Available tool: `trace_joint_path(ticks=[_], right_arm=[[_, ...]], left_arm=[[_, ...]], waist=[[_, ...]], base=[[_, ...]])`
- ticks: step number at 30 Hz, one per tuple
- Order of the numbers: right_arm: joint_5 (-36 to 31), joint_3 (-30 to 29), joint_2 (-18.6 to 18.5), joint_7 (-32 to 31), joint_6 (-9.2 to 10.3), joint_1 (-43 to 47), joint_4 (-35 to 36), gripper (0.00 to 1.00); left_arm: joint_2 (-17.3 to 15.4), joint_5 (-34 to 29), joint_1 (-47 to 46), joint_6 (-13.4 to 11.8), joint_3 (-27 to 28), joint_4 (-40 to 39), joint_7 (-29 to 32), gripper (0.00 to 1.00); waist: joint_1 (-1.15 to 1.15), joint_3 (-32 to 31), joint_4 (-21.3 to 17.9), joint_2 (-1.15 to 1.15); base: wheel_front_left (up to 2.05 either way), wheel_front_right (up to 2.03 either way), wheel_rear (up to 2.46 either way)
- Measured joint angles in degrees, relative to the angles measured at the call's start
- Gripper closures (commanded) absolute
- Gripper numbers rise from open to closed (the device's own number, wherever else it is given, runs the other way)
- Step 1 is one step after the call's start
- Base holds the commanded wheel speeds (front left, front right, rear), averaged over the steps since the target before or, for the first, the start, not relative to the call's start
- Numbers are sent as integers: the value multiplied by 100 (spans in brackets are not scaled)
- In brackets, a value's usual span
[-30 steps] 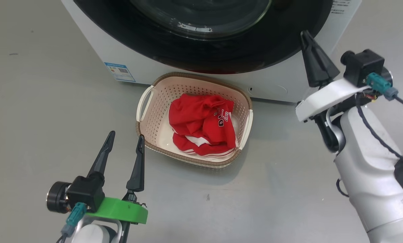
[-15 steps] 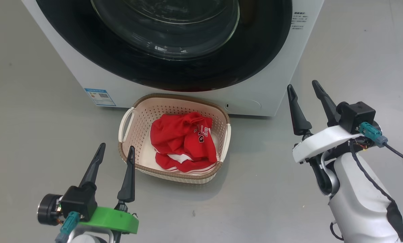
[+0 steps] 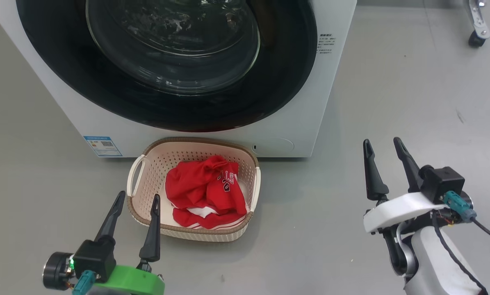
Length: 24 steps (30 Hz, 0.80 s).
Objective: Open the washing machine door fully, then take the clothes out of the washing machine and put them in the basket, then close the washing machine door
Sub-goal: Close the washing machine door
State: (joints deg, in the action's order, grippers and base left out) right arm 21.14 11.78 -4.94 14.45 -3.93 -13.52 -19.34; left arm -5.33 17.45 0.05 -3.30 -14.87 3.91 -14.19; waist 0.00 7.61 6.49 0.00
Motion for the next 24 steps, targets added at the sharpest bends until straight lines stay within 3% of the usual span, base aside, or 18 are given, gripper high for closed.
trace_joint_path(ticks=[24], right_arm=[[-163, 90, 118, 0, 169, 1440, 465, 0]], left_arm=[[-58, 21, 561, -29, -90, -87, 245, 0]], waist=[[0, -575, -314, 0]], base=[[0, 0, 0]])
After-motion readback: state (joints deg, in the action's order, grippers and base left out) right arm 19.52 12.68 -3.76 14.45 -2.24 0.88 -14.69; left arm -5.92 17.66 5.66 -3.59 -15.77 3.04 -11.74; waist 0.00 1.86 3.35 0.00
